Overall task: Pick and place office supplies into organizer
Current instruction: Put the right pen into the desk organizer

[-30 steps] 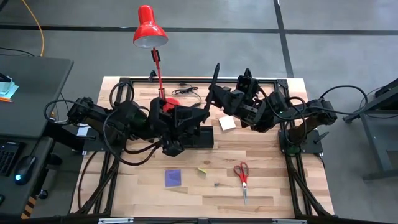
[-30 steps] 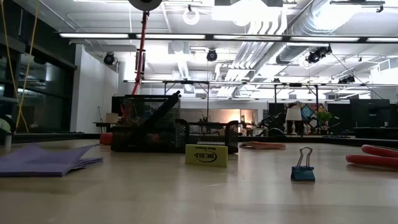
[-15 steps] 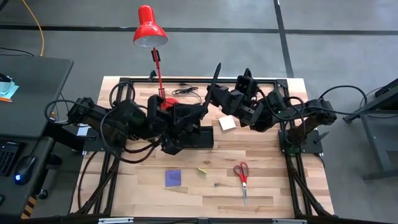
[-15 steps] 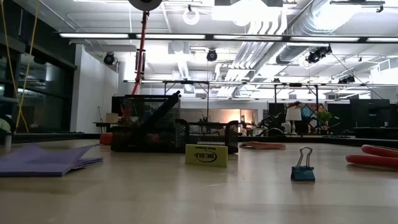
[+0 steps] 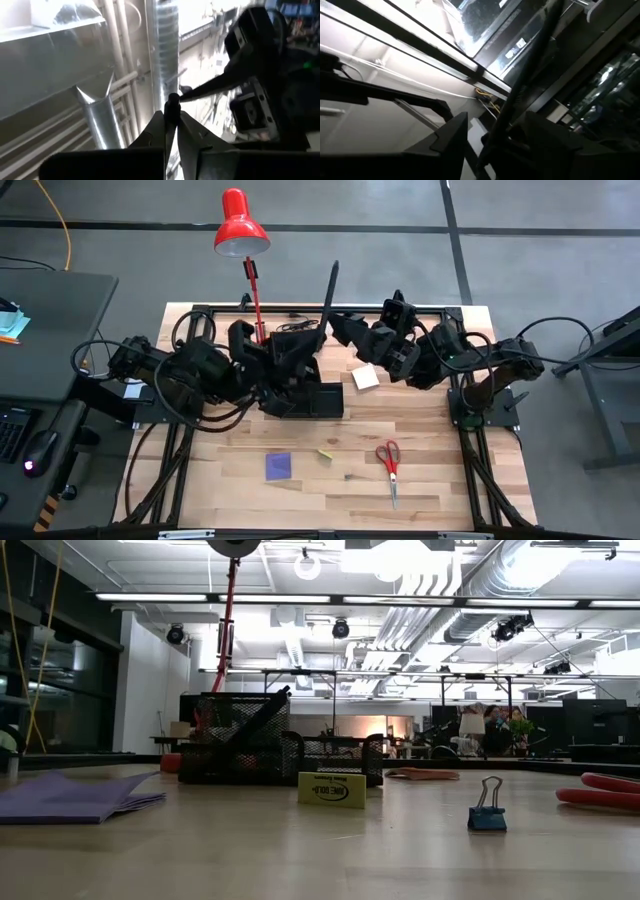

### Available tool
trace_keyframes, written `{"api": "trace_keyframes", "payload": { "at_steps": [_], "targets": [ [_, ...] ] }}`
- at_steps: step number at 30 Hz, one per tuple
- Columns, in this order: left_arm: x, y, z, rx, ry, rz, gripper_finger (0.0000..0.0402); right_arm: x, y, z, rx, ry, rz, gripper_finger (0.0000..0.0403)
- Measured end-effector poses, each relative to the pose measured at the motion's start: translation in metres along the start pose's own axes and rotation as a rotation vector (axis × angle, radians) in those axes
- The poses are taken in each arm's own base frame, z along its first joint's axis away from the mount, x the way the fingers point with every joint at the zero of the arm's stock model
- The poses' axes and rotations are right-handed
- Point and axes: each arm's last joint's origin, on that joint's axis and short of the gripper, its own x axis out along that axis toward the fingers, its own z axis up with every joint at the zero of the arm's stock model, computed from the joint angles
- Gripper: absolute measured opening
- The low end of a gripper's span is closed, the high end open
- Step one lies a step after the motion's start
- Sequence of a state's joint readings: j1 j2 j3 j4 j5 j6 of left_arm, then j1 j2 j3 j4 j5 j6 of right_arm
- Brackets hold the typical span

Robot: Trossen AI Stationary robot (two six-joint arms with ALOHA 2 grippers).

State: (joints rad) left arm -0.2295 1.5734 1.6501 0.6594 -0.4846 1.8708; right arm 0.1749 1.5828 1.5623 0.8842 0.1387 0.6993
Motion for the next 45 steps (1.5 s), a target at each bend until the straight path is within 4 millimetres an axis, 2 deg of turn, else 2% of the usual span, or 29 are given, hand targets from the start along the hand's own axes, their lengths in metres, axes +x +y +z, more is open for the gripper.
{"api": "trace_keyframes", "payload": {
  "at_steps": [3,9,14,17,20,26,30,34,38,45],
  "targets": [
    [0.0,0.0,-0.001,0.008,0.046,-0.015,0.0,0.0,-0.002,0.004,-0.033,0.016,-0.029,0.0182],
    [-0.004,0.011,-0.007,-0.017,0.17,-0.04,0.0,-0.002,-0.006,0.015,-0.142,0.13,-0.133,0.017],
    [-0.015,0.046,-0.023,-0.227,0.324,0.015,0.0,-0.015,-0.009,0.022,-0.297,0.319,-0.365,0.0168],
    [-0.025,0.065,-0.031,-0.33,0.442,-0.008,0.0,-0.024,-0.008,0.024,-0.349,0.411,-0.444,0.017],
    [-0.034,0.068,-0.036,-0.385,0.512,-0.101,0.0,-0.031,-0.005,0.025,-0.363,0.492,-0.488,0.0172],
    [-0.064,0.071,-0.046,-0.67,0.573,-0.265,0.0,-0.046,0.0,0.016,-0.395,0.632,-0.579,0.0165],
    [-0.087,0.058,-0.053,-0.867,0.668,-0.392,0.0,-0.054,0.006,0.005,-0.409,0.7,-0.619,0.0166],
    [-0.108,0.041,-0.058,-0.962,0.818,-0.492,0.0,-0.06,0.013,-0.003,-0.444,0.726,-0.669,0.0167],
    [-0.122,0.014,-0.056,-1.001,0.93,-0.584,0.0,-0.063,0.022,-0.009,-0.46,0.719,-0.68,0.0168],
    [-0.142,-0.036,-0.047,-1.11,1.004,-0.65,0.0,-0.067,0.033,-0.017,-0.477,0.713,-0.689,0.0167]
  ]
}}
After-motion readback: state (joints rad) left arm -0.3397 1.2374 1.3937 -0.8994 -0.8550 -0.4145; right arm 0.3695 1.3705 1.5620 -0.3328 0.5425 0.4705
